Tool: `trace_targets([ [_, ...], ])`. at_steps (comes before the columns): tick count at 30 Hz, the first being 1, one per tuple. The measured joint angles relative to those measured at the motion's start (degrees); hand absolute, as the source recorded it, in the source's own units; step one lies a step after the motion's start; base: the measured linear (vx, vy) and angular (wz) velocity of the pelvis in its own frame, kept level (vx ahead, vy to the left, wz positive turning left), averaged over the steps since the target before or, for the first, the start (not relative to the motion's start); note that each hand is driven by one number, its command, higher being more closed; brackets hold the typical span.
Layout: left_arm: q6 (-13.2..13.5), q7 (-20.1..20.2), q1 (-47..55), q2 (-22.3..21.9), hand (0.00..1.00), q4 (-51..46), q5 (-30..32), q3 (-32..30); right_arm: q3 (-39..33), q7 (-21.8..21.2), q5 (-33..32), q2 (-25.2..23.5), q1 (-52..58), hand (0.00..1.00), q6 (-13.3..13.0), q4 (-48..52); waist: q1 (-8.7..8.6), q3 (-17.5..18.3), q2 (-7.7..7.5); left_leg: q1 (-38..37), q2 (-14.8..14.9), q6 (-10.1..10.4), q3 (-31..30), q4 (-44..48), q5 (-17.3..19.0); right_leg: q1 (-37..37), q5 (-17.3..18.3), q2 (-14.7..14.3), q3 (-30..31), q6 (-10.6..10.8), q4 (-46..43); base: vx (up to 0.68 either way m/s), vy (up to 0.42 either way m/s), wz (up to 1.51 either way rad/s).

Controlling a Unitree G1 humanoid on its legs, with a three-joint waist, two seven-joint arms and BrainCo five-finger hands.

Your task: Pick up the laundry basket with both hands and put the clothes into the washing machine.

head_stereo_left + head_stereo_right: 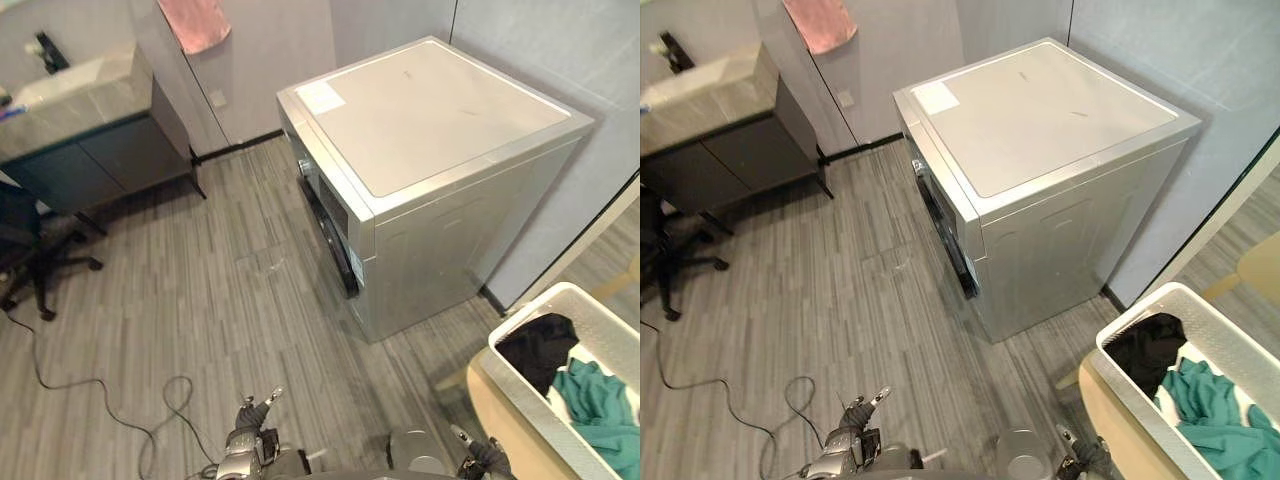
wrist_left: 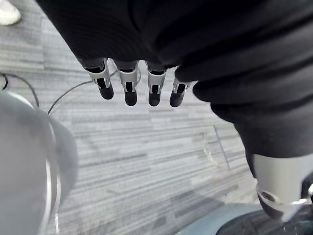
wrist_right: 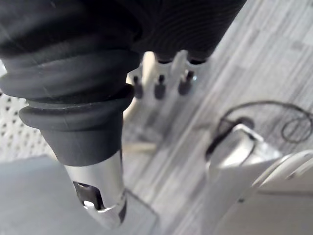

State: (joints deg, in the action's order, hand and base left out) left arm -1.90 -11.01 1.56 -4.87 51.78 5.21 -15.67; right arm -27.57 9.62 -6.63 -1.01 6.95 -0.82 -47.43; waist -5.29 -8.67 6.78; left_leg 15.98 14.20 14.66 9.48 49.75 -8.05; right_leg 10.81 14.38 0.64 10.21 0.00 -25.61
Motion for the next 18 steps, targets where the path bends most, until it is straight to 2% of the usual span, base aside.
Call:
trace_targets([
  [1,0.0,-0.5,0.1,0.0,0.0,0.0,-0.2,-0.1,2.1,0.3,0.0,-0.1,-0.3,0.0,0.0,1.2,0.15,-0.1,-0.02,2.3,0.9,-0.8,1.7,3.0,-1.5,-0.8,-0.2,1.0,1.1,-0.4,1.3,0.11,0.155,-0.51],
  [2,0.0,-0.7,0.0,0.4,0.0,0.0,-0.3,-0.2,2.9,0.3,0.0,-0.2,-0.3,0.0,0.0,1.8,-0.17,0.0,-0.06,2.8,1.5,-2.3,2.9,3.6,0.0,-1.0,-0.3,1.5,1.2,-0.5,1.7,0.14,0.155,-0.37],
  [3,0.0,-0.7,-0.1,0.7,0.0,0.0,-0.6,0.2,4.1,0.4,0.0,-0.6,-0.2,0.0,0.0,2.7,-0.23,0.0,-0.36,3.2,3.0,-6.4,5.6,2.2,4.7,-1.1,-0.4,1.9,2.4,-0.4,2.1,0.17,0.151,-0.4],
  [4,0.0,-0.8,-0.1,0.7,0.0,0.0,-0.8,0.3,5.3,0.4,0.0,-0.7,-0.2,0.0,0.0,3.3,0.0,0.0,-1.24,2.1,4.1,-8.6,7.2,-3.1,7.4,-1.1,-0.3,2.5,4.0,0.2,2.4,0.17,0.169,-0.51],
  [5,0.0,-1.1,0.0,0.7,0.0,0.0,-1.3,0.3,5.9,0.4,0.0,-0.7,-0.3,0.0,0.0,3.5,0.12,0.0,-1.71,1.3,4.3,-9.7,7.5,-7.0,8.1,-1.0,-0.3,2.9,5.1,0.4,2.5,0.19,0.224,-0.69],
  [6,0.0,-1.8,0.3,0.7,0.0,0.0,-2.2,0.1,6.6,0.5,0.1,-0.6,-0.4,0.0,0.0,3.8,0.18,0.2,-2.67,-0.4,4.6,-10.0,7.4,-15.8,8.3,-1.0,-0.1,3.9,7.0,1.5,3.0,0.27,0.356,-0.78],
  [7,0.0,-2.0,0.6,0.7,0.0,0.0,-2.4,0.0,6.7,0.5,0.5,0.1,-0.3,0.0,0.0,3.7,0.25,0.6,-3.73,-2.1,4.7,-10.1,6.1,-26.9,8.1,-1.0,0.4,6.1,9.3,3.6,3.5,0.37,0.584,-0.84],
  [8,0.0,-2.3,0.6,0.7,0.0,0.1,-2.4,-0.2,6.7,0.5,0.6,1.0,-0.4,0.0,0.0,3.4,0.37,0.7,-4.13,-2.4,4.7,-10.2,5.3,-31.6,7.9,-0.9,1.0,7.9,10.8,5.1,4.0,0.33,0.579,-0.68],
  [9,0.1,-2.8,0.6,0.7,0.0,0.2,-2.4,-0.2,6.6,0.6,1.2,1.8,-0.4,0.0,0.1,3.1,0.46,0.8,-4.1,-2.4,4.8,-10.5,4.8,-33.9,7.4,-0.9,1.5,9.2,11.8,6.2,4.1,0.28,0.604,-0.55],
  [10,0.1,-3.2,0.7,0.7,0.0,1.0,-2.4,-0.2,6.1,0.7,2.5,3.1,-0.3,0.0,0.1,1.9,0.65,1.5,-3.19,-2.7,4.7,-12.1,4.8,-36.5,3.1,-1.1,2.1,10.5,12.5,7.9,4.9,0.26,0.604,-0.56],
  [11,0.2,-3.6,0.7,0.4,0.0,2.4,-2.4,-0.3,5.1,0.7,3.0,4.4,-0.5,0.0,0.3,0.0,0.96,2.9,-1.99,-2.8,4.5,-9.5,4.6,-36.2,0.3,-1.4,2.7,11.8,13.3,10.9,6.2,0.26,0.636,-0.4],
  [12,0.2,-4.0,0.5,0.8,0.0,2.9,-2.5,-0.3,4.4,0.7,3.3,4.7,-0.6,0.0,0.4,-1.2,0.8,3.4,-2.66,-2.6,3.1,-6.2,4.4,-35.4,3.0,-1.7,2.8,13.4,13.8,11.5,6.9,0.23,0.652,-0.13],
  [13,0.5,-4.4,-0.1,1.5,0.0,3.0,-2.4,-0.2,3.3,0.5,4.2,3.7,-0.8,0.0,1.1,-3.2,0.71,3.7,-4.37,-2.3,0.8,-4.9,4.5,-34.3,7.0,-1.6,1.0,15.9,14.3,12.6,7.9,0.13,0.584,0.11],
  [14,1.0,-4.4,-0.5,2.0,0.0,3.0,-2.4,-0.1,2.5,0.5,4.6,2.6,-1.3,0.0,1.3,-5.1,0.97,3.7,-4.91,-1.6,0.4,-3.7,4.6,-32.6,9.3,-1.4,-1.6,16.4,14.9,12.5,9.1,0.12,0.633,-0.08],
  [15,1.1,-4.5,-0.3,2.9,0.0,3.0,-2.5,-0.1,2.1,0.4,4.9,1.6,-2.7,0.0,1.5,-7.8,1.22,3.8,-5.11,-0.9,0.8,-3.7,4.7,-30.1,12.5,-1.8,-6.3,16.5,16.3,13.6,11.7,0.07,0.469,-0.31],
  [16,1.1,-4.5,0.0,3.4,0.0,3.0,-2.5,-0.1,1.9,0.4,5.0,1.0,-3.3,0.0,1.5,-8.3,1.31,3.9,-5.28,-0.6,0.9,-3.9,5.0,-29.0,13.7,-2.0,-8.6,16.7,17.2,13.8,13.0,0.05,0.337,-0.59],
  [18,1.1,-4.4,-0.1,4.1,0.0,3.5,-2.4,0.9,1.9,0.4,5.0,0.7,-5.6,0.0,1.5,-8.9,1.49,4.0,-5.25,-0.3,0.7,-5.9,7.3,-27.6,16.7,-1.4,-18.6,17.5,19.0,14.9,17.8,0.02,0.298,-0.64],
])
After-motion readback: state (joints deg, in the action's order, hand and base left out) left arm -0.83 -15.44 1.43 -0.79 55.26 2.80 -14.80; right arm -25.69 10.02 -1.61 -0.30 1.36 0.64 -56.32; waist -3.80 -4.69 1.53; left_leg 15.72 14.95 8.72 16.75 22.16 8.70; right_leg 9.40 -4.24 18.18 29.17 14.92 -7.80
